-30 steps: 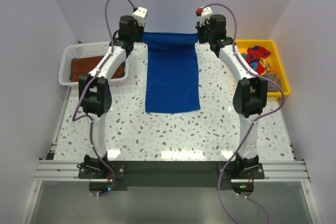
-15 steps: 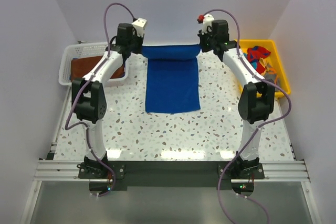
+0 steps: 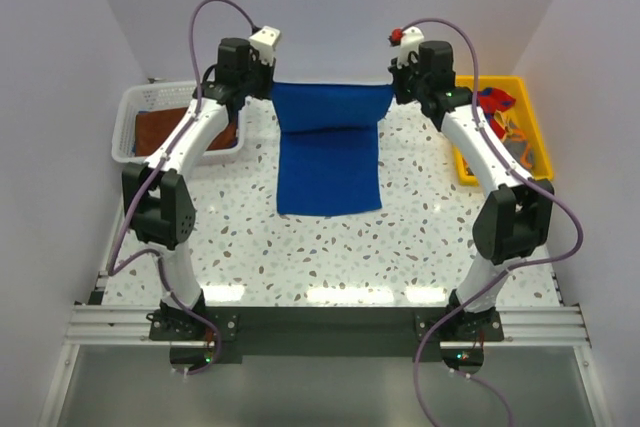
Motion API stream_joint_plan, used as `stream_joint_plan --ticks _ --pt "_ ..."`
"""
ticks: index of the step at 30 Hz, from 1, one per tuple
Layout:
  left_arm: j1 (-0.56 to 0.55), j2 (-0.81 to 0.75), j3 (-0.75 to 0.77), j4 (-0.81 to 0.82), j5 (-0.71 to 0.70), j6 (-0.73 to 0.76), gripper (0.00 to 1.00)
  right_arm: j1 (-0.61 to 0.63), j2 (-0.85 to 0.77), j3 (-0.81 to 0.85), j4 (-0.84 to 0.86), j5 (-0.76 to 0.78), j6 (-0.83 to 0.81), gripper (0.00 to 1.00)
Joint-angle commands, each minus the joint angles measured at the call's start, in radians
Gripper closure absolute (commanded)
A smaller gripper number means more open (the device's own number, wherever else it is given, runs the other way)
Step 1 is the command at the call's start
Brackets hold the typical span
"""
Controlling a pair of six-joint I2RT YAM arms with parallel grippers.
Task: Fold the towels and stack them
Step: Fold the towel
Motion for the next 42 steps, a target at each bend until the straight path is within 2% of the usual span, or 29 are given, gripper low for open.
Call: stream_joint_plan --ticks 1,7,12,15,19,25,29,35,42 --pt "0.007 -0.042 -0.019 -0.019 -0.046 0.007 1.00 -0.013 -0.051 -0.034 0.023 0.064 -0.022 1.00" --pt "0.007 -0.007 0.079 -0.024 -0.109 0.010 1.00 -0.013 0.027 0.068 0.046 0.064 -0.013 1.00" --pt "0.010 0.078 0.264 -0.036 -0.196 0.015 1.00 -0.013 0.131 0.257 0.093 0.156 -0.013 1.00" --pt "0.016 0.128 0.359 -0.015 -0.224 -0.003 1.00 -0.013 0.185 0.326 0.178 0.236 -0.006 1.00" --pt "0.020 0.164 0.389 0.070 -0.217 -0.026 1.00 -0.015 0.225 0.355 0.312 0.320 -0.009 1.00" --pt "0.020 0.196 0.386 0.104 -0.210 -0.013 1.00 -0.015 0.309 0.429 0.311 0.317 -0.076 1.00" --pt "0.020 0.179 0.352 0.081 -0.201 -0.002 1.00 -0.015 0.262 0.377 0.282 0.270 -0.073 1.00" --pt "0.020 0.087 0.240 0.055 -0.165 0.020 1.00 -0.013 0.113 0.193 0.247 0.210 -0.070 1.00" --pt "0.016 -0.029 0.098 -0.051 -0.116 0.013 1.00 -0.013 -0.037 0.030 0.123 0.138 -0.067 1.00"
